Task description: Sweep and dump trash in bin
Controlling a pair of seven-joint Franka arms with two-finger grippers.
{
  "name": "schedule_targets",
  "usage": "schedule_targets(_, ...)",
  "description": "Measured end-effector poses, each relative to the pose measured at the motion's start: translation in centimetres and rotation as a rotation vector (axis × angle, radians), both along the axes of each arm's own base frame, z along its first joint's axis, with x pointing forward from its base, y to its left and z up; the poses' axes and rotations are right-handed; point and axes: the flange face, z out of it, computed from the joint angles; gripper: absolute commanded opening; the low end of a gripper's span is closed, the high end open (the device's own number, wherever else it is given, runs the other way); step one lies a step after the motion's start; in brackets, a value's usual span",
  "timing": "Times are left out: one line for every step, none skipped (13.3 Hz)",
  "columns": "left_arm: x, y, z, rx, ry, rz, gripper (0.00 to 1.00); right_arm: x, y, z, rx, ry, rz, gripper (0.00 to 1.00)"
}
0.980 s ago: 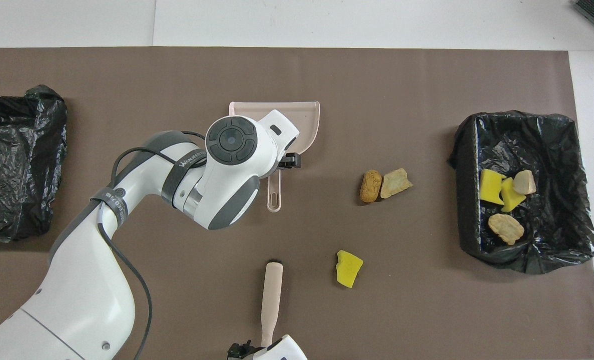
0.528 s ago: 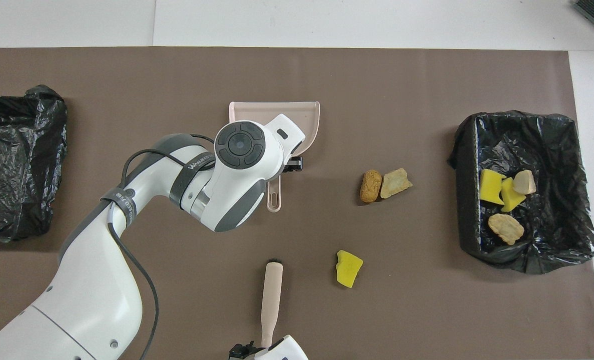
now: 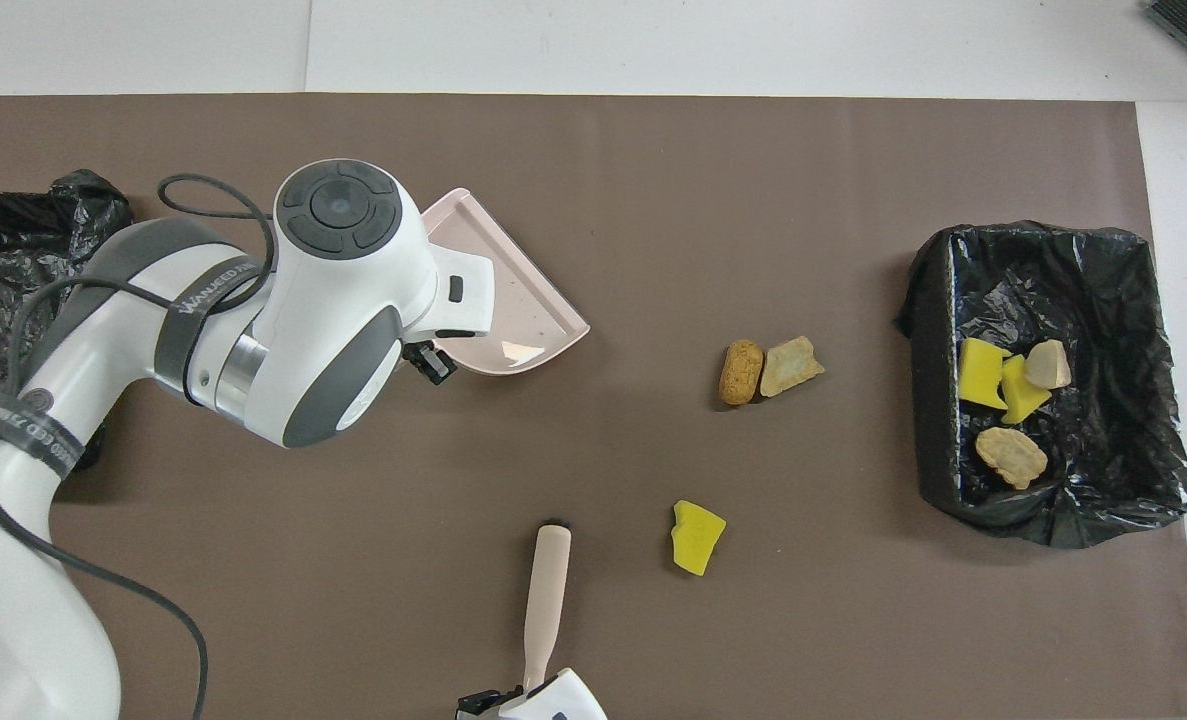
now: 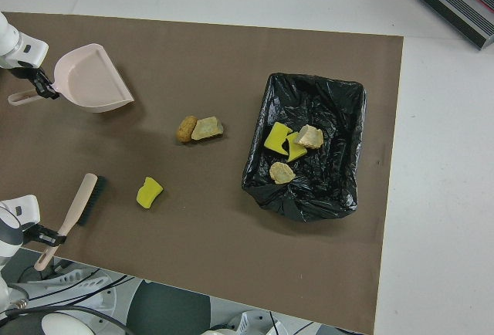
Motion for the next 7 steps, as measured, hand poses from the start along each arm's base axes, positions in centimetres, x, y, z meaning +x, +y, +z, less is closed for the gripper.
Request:
schedule_targets(0.0,0.8,0.0,0.001,0.013,-0.073,0.00,0.0,0.0,0.0,0.001,0.000,0.000,0.00)
schedule_targets(0.1,1.4,-0.2,0.000,0.028,-0.147,0.00,0.0,0.1,0.1,0.001,-0.001,0.003,0.00)
schedule_targets(0.3,1.8,-0.4,-0.005,0.041,-0.236,0.00,0.1,0.1,0.1,0.002,-0.001,0.006,0.00)
schedule_targets(0.4,2.1,-0.5,-0.011,0.051,-0.333,0.00,0.2,0.1,0.3,-0.004,0.002,0.006,0.00)
schedule_targets(0.4,2.3,-0.8,-0.015,0.060,-0.399,0.00,0.7,-0.2,0.7,-0.019,0.009,0.012,0.00)
schedule_targets(0.1,2.1,-1.3,-0.016,0.072,-0.437,0.00,1.6,-0.8,1.5,-0.035,0.017,0.028,0.00)
schedule_targets(-0.3,1.8,-2.1,-0.018,0.078,-0.462,0.00,3.1,-2.0,2.7,-0.047,0.024,0.044,0.00)
